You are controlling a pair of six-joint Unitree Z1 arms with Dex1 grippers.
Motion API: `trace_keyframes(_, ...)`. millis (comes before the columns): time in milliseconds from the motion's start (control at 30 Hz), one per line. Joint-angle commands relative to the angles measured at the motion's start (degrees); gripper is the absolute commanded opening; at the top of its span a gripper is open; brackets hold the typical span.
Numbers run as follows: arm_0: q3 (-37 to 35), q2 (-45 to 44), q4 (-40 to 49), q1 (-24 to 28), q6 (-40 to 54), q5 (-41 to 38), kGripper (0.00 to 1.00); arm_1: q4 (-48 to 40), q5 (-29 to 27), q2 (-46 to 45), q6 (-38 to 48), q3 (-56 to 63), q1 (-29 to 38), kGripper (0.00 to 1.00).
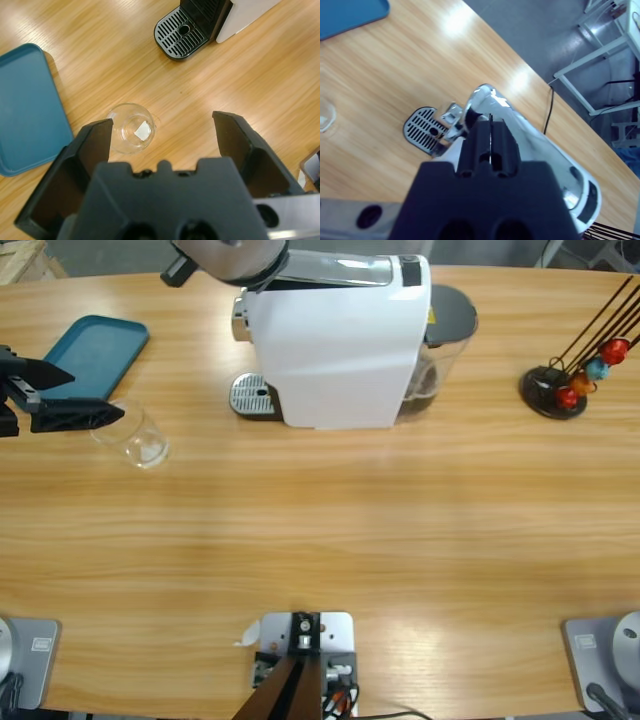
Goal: Pour coffee
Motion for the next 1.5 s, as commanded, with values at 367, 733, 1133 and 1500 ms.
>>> trace_keyframes(367, 2.5, 1.9, -0.7, -0.7, -0.5, 0.7, 0.862, 2.8, 1.3, 8.4, 1.8, 5.4, 1.4, 0.0)
trace_keyframes(733, 2.9, 2.2, -1.1, -0.7, -0.6, 1.1, 0.862, 2.7, 7.3, -6.9, 0.0, 12.0, -1.3, 0.329)
trace_keyframes(1133, 3.2, 1.7, -1.2, -0.7, -0.6, 1.0, 0.862, 0.0, 8.5, -21.1, 1.9, 23.7, -3.9, 0.638)
trace_keyframes(1500, 3.5, 1.0, -2.0, -0.7, -0.6, 0.8, 0.876, -4.1, -1.6, -25.2, -2.8, 31.7, -3.9, 1.0)
